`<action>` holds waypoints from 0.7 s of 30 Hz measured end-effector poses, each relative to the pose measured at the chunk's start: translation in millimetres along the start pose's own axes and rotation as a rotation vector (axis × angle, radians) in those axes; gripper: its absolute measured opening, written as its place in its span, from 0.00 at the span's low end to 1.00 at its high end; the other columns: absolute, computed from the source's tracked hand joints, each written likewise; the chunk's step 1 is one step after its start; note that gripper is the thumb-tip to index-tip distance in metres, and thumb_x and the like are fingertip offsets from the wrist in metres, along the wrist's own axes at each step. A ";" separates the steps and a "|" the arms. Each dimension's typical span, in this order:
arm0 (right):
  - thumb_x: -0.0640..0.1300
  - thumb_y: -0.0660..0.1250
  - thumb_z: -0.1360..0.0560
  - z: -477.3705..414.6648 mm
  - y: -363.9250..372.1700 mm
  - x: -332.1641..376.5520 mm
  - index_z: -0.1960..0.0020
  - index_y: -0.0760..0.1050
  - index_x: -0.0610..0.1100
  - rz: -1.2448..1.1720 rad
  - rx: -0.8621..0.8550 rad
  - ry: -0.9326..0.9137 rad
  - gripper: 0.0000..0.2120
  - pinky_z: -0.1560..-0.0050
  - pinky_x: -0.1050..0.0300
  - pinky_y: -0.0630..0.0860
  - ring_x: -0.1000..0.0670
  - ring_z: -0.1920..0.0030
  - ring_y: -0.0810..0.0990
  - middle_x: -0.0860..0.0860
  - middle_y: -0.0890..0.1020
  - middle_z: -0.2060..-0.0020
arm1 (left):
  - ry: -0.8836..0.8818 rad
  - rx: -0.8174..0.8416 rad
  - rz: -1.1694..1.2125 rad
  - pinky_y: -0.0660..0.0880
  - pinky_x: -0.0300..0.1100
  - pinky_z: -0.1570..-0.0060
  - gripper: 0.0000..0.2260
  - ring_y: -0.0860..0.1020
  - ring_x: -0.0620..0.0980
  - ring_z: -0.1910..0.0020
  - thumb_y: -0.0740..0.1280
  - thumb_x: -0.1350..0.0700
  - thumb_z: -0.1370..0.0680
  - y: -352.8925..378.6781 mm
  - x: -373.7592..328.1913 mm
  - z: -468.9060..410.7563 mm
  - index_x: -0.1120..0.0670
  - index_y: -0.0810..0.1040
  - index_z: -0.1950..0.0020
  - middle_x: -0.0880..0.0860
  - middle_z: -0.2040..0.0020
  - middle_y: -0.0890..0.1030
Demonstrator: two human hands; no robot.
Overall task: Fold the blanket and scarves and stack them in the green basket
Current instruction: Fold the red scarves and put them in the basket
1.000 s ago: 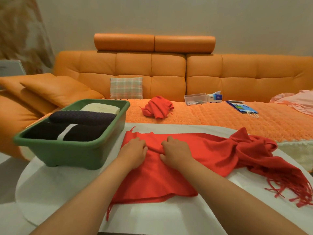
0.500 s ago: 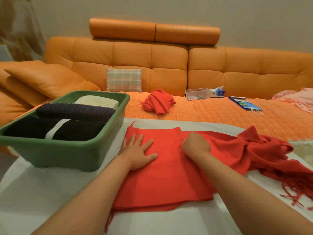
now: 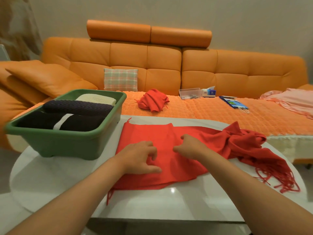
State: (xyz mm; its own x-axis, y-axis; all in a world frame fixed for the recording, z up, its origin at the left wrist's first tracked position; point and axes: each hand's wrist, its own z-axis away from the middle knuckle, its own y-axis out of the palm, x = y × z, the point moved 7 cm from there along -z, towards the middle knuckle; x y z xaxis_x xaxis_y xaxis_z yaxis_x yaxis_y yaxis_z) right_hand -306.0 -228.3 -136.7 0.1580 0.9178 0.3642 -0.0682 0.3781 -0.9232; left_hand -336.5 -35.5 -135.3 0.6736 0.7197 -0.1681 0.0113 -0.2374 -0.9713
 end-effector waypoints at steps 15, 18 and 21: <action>0.38 0.65 0.22 52.2 3.3 -3.7 0.27 0.64 0.43 -0.523 0.086 0.063 0.24 0.79 0.62 0.66 0.53 0.84 0.72 0.44 0.76 0.68 | 0.038 0.133 -0.173 0.70 0.40 0.64 0.07 0.73 0.46 0.61 0.63 0.49 0.30 -4.8 -33.5 48.2 0.47 0.74 0.55 0.44 0.60 0.75; 0.40 0.66 0.22 58.9 8.7 -1.7 0.26 0.62 0.44 -0.422 0.128 0.044 0.27 0.75 0.58 0.73 0.51 0.78 0.76 0.45 0.78 0.63 | 0.007 0.134 -0.153 0.70 0.40 0.67 0.03 0.71 0.46 0.65 0.63 0.52 0.32 -9.7 -31.2 49.8 0.50 0.72 0.61 0.46 0.65 0.74; 0.43 0.70 0.25 63.2 9.3 -3.7 0.24 0.59 0.46 -0.301 0.128 -0.005 0.33 0.67 0.53 0.80 0.47 0.67 0.79 0.43 0.79 0.49 | -0.013 0.227 -0.159 0.69 0.38 0.67 0.05 0.72 0.45 0.66 0.63 0.49 0.32 -9.0 -32.5 52.4 0.49 0.73 0.62 0.45 0.66 0.75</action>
State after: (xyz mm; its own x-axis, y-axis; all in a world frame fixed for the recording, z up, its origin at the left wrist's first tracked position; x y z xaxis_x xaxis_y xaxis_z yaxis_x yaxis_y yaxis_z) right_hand -369.5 -220.6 -138.9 0.1848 0.7630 0.6195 -0.1427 0.6445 -0.7512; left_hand -397.2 -22.6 -129.9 0.6667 0.7452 -0.0117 -0.0508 0.0298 -0.9983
